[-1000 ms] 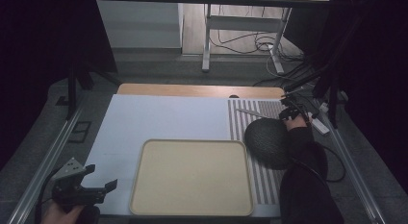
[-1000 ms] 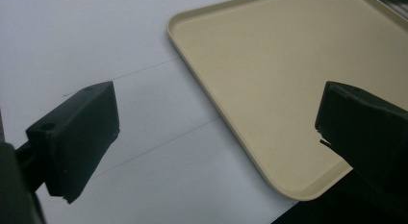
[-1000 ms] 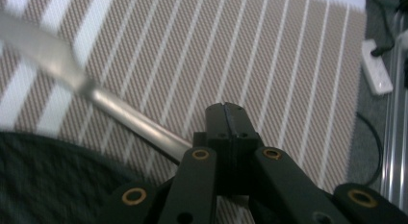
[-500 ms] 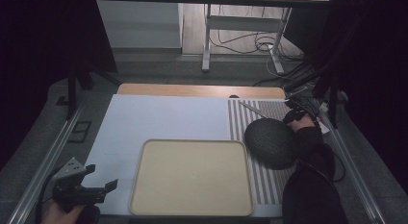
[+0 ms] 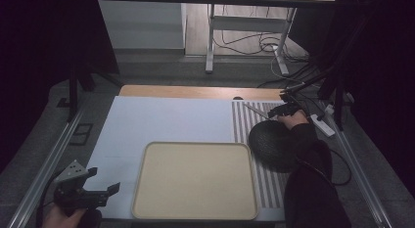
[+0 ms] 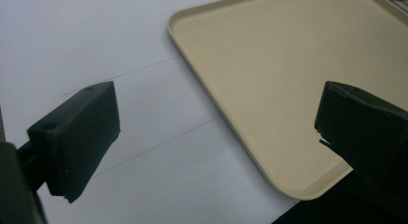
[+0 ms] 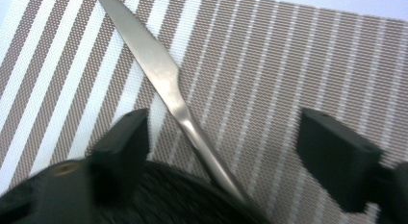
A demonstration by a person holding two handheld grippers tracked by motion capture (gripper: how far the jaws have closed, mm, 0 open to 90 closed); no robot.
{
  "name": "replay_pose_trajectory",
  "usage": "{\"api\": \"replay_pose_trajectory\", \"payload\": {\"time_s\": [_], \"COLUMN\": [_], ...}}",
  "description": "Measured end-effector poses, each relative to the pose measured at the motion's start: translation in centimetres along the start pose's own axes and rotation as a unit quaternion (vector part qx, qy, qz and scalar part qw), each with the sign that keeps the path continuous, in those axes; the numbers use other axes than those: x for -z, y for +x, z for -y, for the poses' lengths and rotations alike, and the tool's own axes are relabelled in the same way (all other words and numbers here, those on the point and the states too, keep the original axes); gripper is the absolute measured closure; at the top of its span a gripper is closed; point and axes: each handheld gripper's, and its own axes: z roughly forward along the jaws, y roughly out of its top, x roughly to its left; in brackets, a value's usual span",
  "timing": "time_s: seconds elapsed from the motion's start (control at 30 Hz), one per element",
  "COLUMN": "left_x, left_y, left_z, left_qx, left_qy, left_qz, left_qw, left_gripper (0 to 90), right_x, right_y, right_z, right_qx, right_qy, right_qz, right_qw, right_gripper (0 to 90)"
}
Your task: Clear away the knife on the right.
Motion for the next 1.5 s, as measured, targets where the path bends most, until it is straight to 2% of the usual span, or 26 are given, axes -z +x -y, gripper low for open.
{"api": "replay_pose_trajectory", "payload": {"time_s": [0.13,0.27,0.37,0.43,0.53,0.8,0.93,1.1,1.2,1.27,1.5], "left_x": [0.0,0.0,0.0,0.0,0.0,0.0,0.0,0.0,0.0,0.0,0.0], "left_y": [0.0,0.0,0.0,0.0,0.0,-0.1,-0.1,-0.1,-0.1,-0.1,-0.1], "left_z": [0.0,0.0,0.0,0.0,0.0,0.1,0.1,0.1,0.1,0.0,0.0], "left_qx": [0.001,0.000,0.000,0.000,-0.001,-0.001,-0.002,-0.002,-0.002,-0.002,-0.002], "left_qy": [-0.001,0.000,0.001,0.001,0.001,0.001,0.001,0.001,0.001,0.001,0.002], "left_qz": [0.000,0.000,0.000,0.000,0.000,-0.002,-0.002,-0.002,-0.002,-0.002,-0.003], "left_qw": [1.0000,1.0000,1.0000,1.0000,1.0000,1.0000,1.0000,1.0000,1.0000,1.0000,1.0000], "left_gripper": [2.9,2.9,2.9,2.9,2.9,2.9,2.9,2.9,2.9,2.9,3.0], "right_x": [-1.1,-2.1,-2.8,-2.6,-2.2,-0.8,-0.6,-0.5,-0.1,0.4,2.5], "right_y": [1.1,1.4,1.2,1.0,0.5,-1.1,-1.5,-1.5,-2.0,-2.6,-4.2], "right_z": [-0.5,-0.7,-0.7,-0.7,-0.6,0.3,0.6,0.6,0.8,1.0,1.7], "right_qx": [0.008,0.009,0.009,0.017,0.036,0.081,0.078,0.089,0.095,0.085,0.067], "right_qy": [0.007,0.029,0.046,0.048,0.049,0.052,0.051,0.056,0.051,0.043,0.032], "right_qz": [0.022,0.027,0.043,0.053,0.048,0.025,0.016,0.020,0.045,0.044,0.051], "right_qw": [0.9997,0.9992,0.9980,0.9973,0.9970,0.9950,0.9955,0.9942,0.9931,0.9944,0.9959], "right_gripper": [3.3,3.7,8.9,16.8,28.2,78.9,80.0,80.2,80.3,80.3,80.3]}}
